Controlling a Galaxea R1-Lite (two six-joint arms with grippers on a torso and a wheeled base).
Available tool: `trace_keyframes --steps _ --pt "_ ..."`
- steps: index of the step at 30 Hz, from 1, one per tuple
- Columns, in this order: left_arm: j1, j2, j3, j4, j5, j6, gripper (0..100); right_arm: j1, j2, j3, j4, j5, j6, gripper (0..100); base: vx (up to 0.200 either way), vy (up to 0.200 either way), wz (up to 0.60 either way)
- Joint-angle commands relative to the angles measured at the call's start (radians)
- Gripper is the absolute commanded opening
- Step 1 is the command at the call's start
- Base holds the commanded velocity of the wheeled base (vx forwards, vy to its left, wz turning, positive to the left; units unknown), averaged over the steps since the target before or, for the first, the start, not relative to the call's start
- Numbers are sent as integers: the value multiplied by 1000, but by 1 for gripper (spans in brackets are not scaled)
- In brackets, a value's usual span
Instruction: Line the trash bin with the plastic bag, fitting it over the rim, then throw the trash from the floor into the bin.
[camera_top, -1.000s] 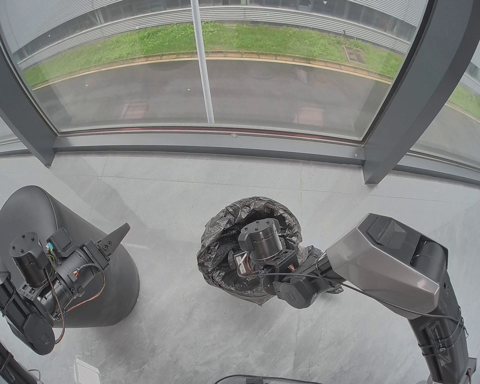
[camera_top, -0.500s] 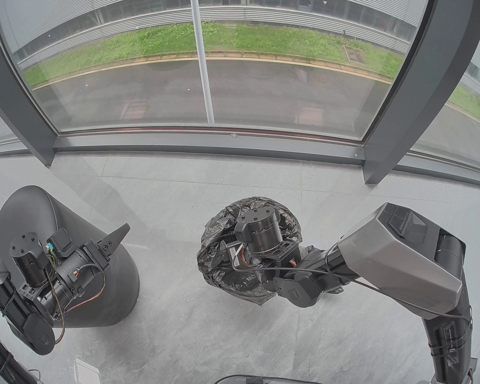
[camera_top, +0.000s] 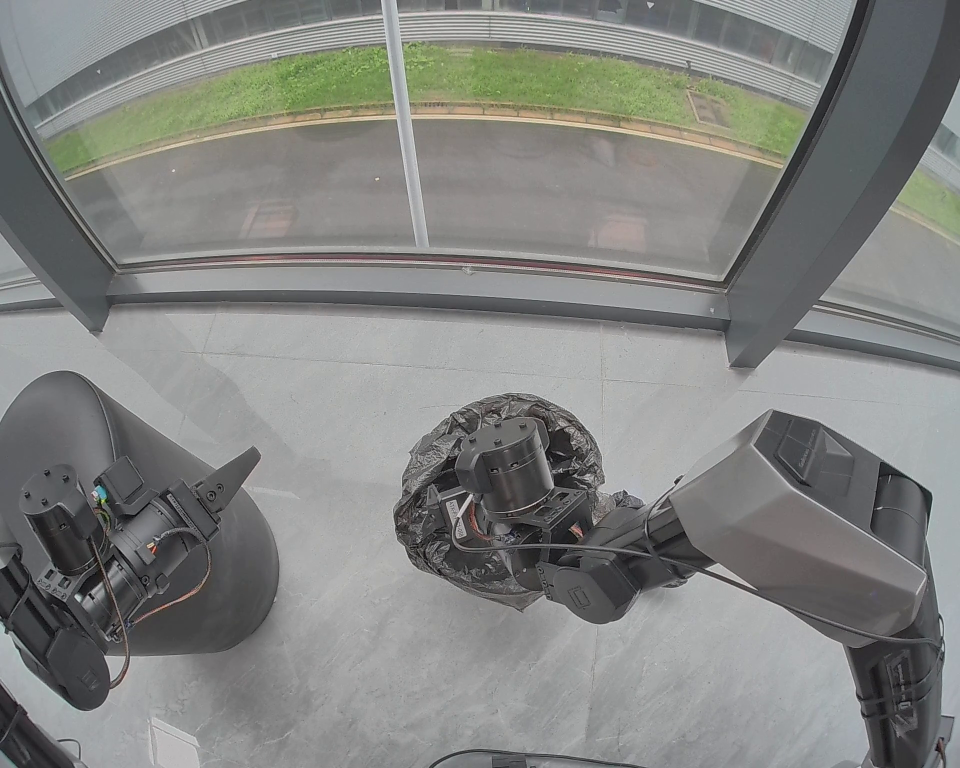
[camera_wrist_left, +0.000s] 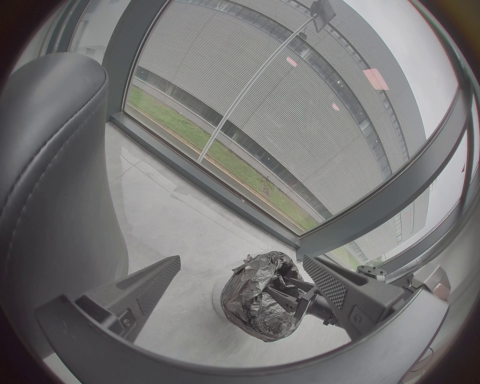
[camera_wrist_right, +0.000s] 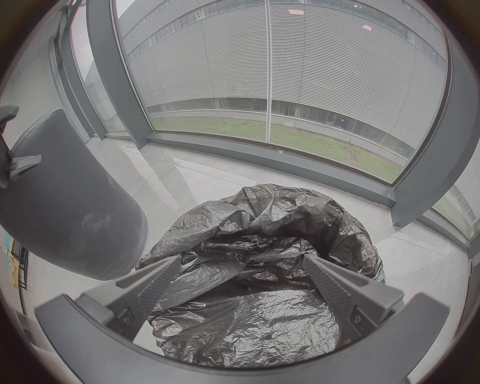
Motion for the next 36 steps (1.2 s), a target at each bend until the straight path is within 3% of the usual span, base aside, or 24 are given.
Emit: trace_keyframes --steps 1,36 --pt "0 2 0 -1 0 0 100 11 6 0 0 1 0 100 0 0 0" --pt "0 16 2 -1 0 0 100 -32 124 -103 7 1 -6 100 0 0 0"
